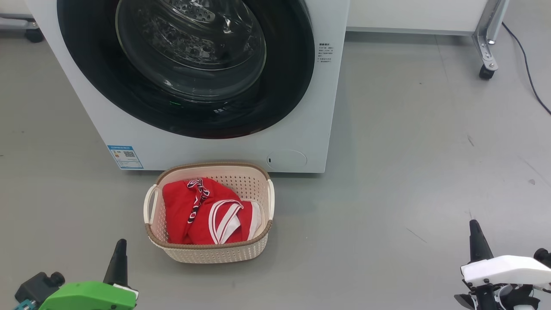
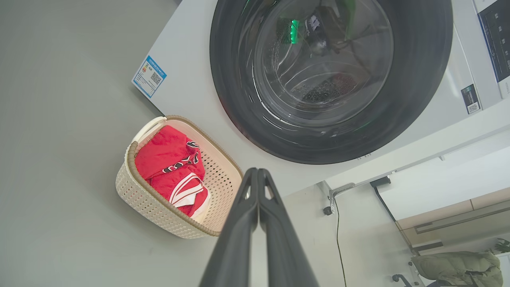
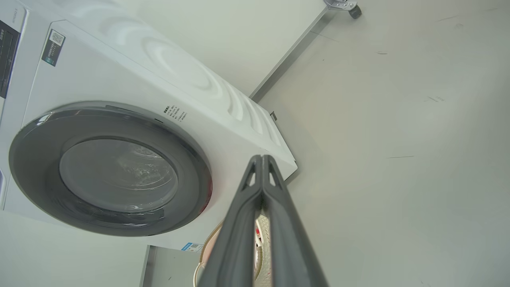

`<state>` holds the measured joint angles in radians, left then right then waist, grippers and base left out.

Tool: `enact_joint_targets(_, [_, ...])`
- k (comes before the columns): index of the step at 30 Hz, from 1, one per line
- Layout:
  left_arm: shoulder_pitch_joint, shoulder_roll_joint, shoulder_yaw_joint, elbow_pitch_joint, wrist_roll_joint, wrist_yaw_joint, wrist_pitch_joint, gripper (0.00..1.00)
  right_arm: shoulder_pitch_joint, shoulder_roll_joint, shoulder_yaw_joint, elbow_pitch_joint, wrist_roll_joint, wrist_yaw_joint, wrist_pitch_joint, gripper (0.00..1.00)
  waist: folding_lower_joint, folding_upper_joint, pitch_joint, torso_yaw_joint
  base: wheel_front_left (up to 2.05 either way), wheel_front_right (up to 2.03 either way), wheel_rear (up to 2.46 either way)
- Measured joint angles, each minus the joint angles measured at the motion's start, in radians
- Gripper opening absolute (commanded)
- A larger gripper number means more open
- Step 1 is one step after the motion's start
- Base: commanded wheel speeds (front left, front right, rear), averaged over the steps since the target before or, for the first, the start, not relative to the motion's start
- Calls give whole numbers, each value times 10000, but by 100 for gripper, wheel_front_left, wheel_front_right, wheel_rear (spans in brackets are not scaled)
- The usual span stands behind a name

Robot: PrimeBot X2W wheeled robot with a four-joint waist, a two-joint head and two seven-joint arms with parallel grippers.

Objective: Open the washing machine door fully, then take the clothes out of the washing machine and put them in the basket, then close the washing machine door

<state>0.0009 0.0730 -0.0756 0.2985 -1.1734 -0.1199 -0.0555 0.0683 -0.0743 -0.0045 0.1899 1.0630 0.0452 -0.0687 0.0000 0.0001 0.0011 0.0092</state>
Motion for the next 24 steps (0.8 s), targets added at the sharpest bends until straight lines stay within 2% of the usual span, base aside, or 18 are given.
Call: enact_joint_targets(24, [-296, -77, 721, -155, -2529, -2, 821, 0, -662, 8, -443, 453, 3281, 420, 798, 0, 0, 0, 11, -53, 0, 0, 0])
